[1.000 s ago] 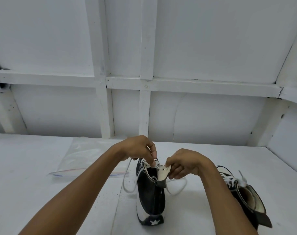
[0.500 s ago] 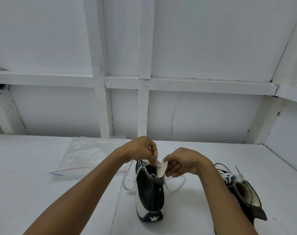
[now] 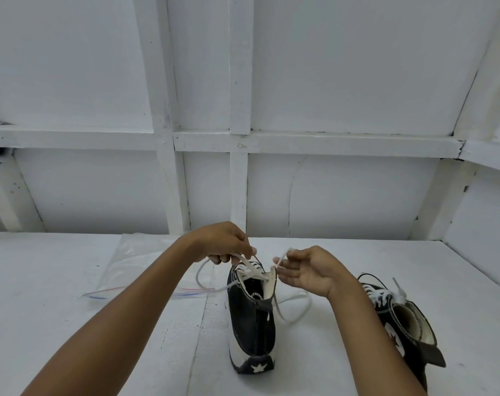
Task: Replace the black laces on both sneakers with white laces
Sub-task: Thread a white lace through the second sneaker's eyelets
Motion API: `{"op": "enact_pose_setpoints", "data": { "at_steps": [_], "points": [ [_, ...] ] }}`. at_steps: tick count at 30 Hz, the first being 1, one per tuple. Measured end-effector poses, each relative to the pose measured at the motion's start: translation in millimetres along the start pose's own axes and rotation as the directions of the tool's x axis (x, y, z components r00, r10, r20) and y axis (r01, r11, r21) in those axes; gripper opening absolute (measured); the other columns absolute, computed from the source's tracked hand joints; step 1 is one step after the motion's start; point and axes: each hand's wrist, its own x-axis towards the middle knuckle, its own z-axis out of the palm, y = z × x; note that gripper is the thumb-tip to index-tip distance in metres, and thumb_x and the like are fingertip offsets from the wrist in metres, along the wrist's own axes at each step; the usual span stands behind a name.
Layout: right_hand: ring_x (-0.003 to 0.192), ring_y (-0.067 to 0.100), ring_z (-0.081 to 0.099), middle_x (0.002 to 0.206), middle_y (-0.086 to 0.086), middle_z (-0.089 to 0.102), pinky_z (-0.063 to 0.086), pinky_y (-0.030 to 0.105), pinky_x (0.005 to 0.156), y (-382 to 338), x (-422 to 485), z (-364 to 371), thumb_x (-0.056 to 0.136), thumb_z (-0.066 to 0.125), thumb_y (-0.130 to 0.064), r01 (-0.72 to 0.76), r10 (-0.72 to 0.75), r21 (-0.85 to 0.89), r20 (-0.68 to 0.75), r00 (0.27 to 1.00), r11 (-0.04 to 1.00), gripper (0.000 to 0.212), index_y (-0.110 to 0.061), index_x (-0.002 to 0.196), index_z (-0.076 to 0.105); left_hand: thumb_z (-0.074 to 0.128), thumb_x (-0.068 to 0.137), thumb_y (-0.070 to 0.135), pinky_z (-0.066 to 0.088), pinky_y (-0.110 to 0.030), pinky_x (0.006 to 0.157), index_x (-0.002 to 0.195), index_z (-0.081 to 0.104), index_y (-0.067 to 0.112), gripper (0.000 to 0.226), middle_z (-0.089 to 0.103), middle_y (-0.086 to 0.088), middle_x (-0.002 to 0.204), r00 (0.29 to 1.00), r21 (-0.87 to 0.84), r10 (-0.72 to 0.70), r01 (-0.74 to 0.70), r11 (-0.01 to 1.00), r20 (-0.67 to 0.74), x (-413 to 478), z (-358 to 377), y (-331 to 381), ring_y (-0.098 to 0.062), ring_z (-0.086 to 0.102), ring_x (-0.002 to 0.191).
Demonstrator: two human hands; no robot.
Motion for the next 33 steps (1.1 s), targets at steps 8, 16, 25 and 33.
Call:
{"op": "enact_pose_setpoints", "data": {
  "at_steps": [8, 16, 25, 33],
  "points": [
    [0.036, 0.004, 0.020, 0.059, -0.002, 0.049, 0.014, 0.015, 0.035, 4.0, 4.3, -10.3, 0.100, 0.050, -0.030, -0.033, 0.005, -0.446, -0.063, 0.998, 0.894, 0.030, -0.014, 0.076, 0.058, 0.069, 0.091, 0.029, 0.038, -0.024, 0.052, 0.079, 0.071, 0.010, 0.023, 0.060, 0.000, 0.060, 1.000, -0.044, 0.000, -0.001, 0.999, -0.030, 4.4, -5.6, -2.7, -0.013, 0.045, 0.052],
    [0.065, 0.016, 0.053, 0.069, 0.007, 0.060, 0.039, 0.023, 0.050, 1.4, -6.9, -8.9, 0.082, 0.060, -0.015, 0.103, -0.080, -0.165, 0.138, 0.987, 0.981, 0.015, -0.010, 0.069, 0.054, 0.070, 0.091, 0.027, 0.050, -0.026, 0.068, 0.091, 0.072, 0.008, 0.019, 0.066, 0.002, 0.069, 0.997, -0.114, 0.079, -0.077, 0.990, 0.020, 14.3, 7.3, 1.7, -0.010, 0.059, 0.063],
    [0.035, 0.006, 0.023, 0.053, -0.002, 0.042, 0.022, 0.017, 0.033, 6.2, 1.3, -18.2, 0.091, 0.061, -0.025, 0.067, -0.072, -0.086, -0.051, 0.996, 0.994, 0.023, -0.016, 0.075, 0.048, 0.074, 0.085, 0.020, 0.045, -0.029, 0.078, 0.094, 0.072, 0.022, 0.010, 0.071, 0.006, 0.085, 0.982, 0.022, 0.101, -0.106, 0.994, 0.159, 8.2, 7.0, -10.6, -0.009, 0.061, 0.081],
    [0.063, 0.015, 0.054, 0.082, 0.006, 0.067, 0.040, 0.027, 0.053, 16.5, 0.7, -7.4, 0.094, 0.059, -0.024, 0.105, -0.027, -0.683, 0.124, 0.992, 0.723, 0.019, -0.012, 0.082, 0.069, 0.074, 0.084, 0.017, 0.046, -0.026, 0.076, 0.104, 0.071, 0.021, 0.021, 0.071, -0.004, 0.104, 0.987, 0.066, 0.101, -0.110, 0.992, 0.124, 1.0, 2.9, -13.6, -0.010, 0.059, 0.086]
  ]
}}
